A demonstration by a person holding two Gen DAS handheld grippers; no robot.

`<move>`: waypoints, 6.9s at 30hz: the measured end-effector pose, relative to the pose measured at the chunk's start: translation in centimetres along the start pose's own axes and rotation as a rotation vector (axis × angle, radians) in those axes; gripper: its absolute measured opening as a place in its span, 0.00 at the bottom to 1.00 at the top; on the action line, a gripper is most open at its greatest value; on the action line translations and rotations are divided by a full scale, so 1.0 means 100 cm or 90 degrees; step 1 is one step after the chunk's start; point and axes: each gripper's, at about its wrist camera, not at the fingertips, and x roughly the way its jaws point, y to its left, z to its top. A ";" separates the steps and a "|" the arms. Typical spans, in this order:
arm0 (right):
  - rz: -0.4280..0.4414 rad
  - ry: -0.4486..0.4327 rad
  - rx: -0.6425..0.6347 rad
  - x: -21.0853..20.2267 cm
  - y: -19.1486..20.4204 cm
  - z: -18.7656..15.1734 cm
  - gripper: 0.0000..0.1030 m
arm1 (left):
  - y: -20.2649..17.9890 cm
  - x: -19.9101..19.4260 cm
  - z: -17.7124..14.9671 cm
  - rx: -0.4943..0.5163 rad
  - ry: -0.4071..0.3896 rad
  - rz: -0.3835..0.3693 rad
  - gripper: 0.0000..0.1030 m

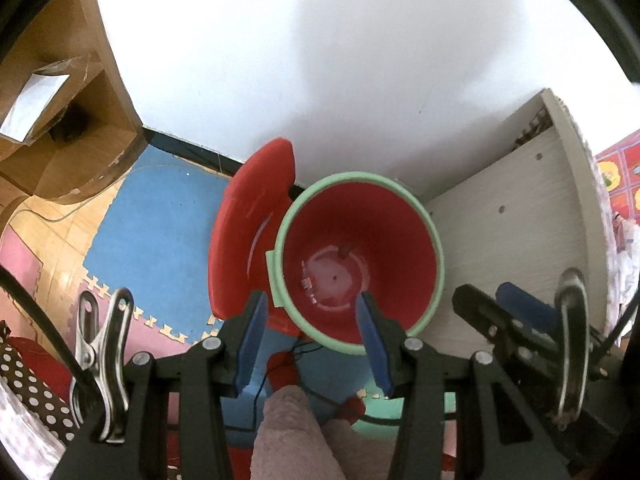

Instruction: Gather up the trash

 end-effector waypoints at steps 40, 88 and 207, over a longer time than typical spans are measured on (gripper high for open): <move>0.120 -0.202 0.019 -0.230 -0.163 -0.095 0.55 | -0.188 -0.167 -0.075 0.120 -0.112 -0.001 0.47; -0.088 -0.224 0.358 -0.265 -0.415 -0.150 0.55 | -0.486 -0.081 -0.058 0.493 -0.032 -0.152 0.48; 0.212 -0.171 -0.104 -0.230 -0.374 -0.047 0.17 | -0.342 -0.108 -0.056 0.013 -0.203 0.010 0.16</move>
